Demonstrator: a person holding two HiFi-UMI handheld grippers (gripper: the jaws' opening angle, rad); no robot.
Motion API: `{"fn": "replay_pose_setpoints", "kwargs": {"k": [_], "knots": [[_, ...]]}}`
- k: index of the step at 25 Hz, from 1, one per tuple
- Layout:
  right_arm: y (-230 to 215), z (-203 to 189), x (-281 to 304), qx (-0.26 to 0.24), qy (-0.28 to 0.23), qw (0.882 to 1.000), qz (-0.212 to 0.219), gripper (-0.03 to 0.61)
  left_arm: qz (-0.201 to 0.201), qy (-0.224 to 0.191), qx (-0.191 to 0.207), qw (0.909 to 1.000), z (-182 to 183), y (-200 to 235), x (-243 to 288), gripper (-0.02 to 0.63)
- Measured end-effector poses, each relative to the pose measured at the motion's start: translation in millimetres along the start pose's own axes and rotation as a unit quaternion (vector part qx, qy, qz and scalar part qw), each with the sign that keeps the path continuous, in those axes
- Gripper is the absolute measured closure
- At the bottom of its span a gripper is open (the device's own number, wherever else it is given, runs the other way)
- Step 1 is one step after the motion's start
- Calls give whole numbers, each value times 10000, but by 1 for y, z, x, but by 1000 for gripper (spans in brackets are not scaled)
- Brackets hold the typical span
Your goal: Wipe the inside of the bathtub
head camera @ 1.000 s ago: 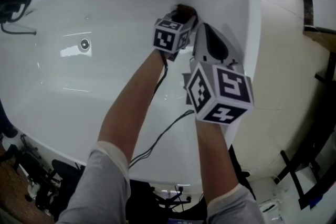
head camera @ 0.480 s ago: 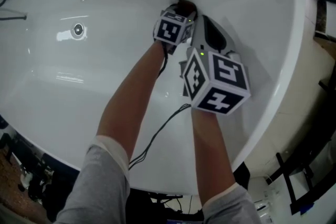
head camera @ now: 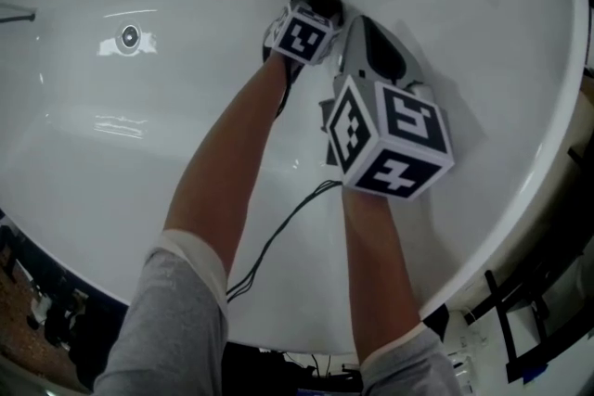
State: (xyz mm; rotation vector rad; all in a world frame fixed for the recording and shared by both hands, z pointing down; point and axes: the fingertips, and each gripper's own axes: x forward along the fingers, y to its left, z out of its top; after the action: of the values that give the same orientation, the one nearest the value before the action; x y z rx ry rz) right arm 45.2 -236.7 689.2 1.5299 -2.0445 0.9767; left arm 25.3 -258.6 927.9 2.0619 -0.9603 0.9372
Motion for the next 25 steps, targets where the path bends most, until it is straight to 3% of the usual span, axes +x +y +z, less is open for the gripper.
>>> {"fn": "replay_pose_setpoints", "kwargs": {"k": [4,9,13,18,25], "knots": [[9,-9,3,-99,72,9999,73,569,-36,376,344,9987,-19,11,3,526],[8,-14,0,-84,124,9999,56,569,-315,495,101,9982,-42,-4,1,526],[12,-22,-1,-148,274,9994,142,569,-366,584,196,9974,-67,-20,-8,528],[15,-35,-4,-262,490,9982,226,569,-72,562,409,9976,-70,-15,-9,526],[18,-61,3,-374,832,9953,322,569,650,661,-33,9957,-53,50,-12,526]]}}
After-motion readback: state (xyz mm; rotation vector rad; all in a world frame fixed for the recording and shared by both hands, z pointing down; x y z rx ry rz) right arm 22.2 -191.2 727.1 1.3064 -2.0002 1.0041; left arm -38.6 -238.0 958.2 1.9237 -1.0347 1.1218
